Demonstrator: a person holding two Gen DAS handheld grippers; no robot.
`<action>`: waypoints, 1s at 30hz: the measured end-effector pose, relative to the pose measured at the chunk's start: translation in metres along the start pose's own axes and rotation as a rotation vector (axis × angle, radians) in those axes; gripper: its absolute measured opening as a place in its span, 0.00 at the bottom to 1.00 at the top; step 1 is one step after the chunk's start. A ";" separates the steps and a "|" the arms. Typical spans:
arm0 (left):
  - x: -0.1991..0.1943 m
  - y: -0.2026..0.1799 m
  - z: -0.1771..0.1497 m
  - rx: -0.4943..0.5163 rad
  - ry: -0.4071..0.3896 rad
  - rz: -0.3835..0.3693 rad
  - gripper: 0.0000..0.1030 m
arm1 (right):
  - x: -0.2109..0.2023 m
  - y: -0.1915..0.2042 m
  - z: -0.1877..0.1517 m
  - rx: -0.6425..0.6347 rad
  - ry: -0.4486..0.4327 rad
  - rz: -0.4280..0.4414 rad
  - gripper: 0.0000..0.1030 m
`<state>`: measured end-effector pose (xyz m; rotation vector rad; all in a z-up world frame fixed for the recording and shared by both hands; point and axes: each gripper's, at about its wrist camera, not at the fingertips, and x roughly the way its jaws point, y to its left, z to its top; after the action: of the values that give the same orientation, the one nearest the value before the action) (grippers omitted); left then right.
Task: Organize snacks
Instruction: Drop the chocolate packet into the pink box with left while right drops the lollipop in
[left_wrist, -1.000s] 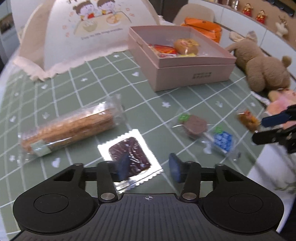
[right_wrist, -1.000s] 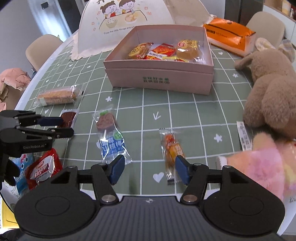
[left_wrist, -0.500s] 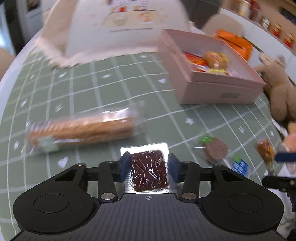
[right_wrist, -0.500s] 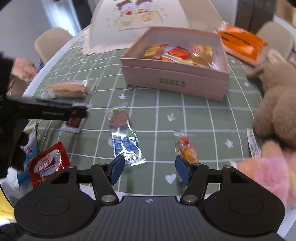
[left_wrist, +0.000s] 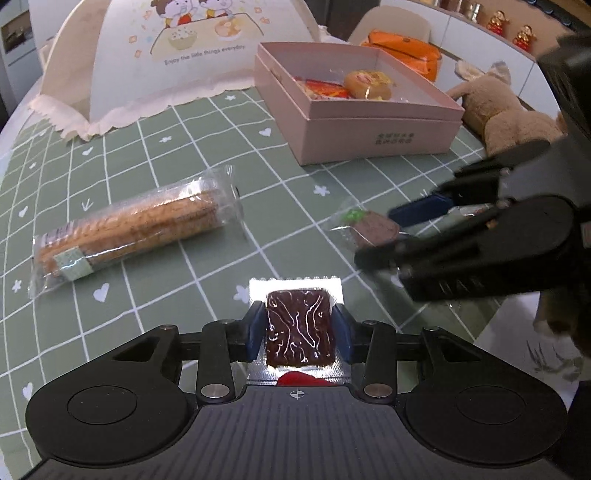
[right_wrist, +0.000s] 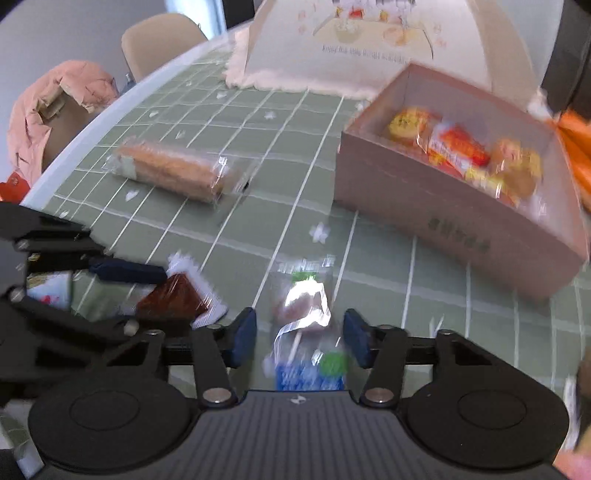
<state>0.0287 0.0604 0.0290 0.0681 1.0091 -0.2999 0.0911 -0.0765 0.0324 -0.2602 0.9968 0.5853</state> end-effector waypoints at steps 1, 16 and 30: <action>0.000 0.000 0.000 0.001 0.003 0.000 0.43 | -0.003 -0.002 0.001 0.009 0.003 0.008 0.35; -0.026 0.000 0.011 -0.004 -0.120 -0.070 0.41 | -0.152 -0.080 -0.038 0.307 -0.232 -0.060 0.35; -0.083 -0.006 0.203 -0.093 -0.475 -0.256 0.41 | -0.204 -0.118 -0.015 0.371 -0.387 -0.151 0.35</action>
<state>0.1527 0.0330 0.2081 -0.2110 0.5560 -0.4769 0.0651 -0.2493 0.1911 0.1064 0.6851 0.2883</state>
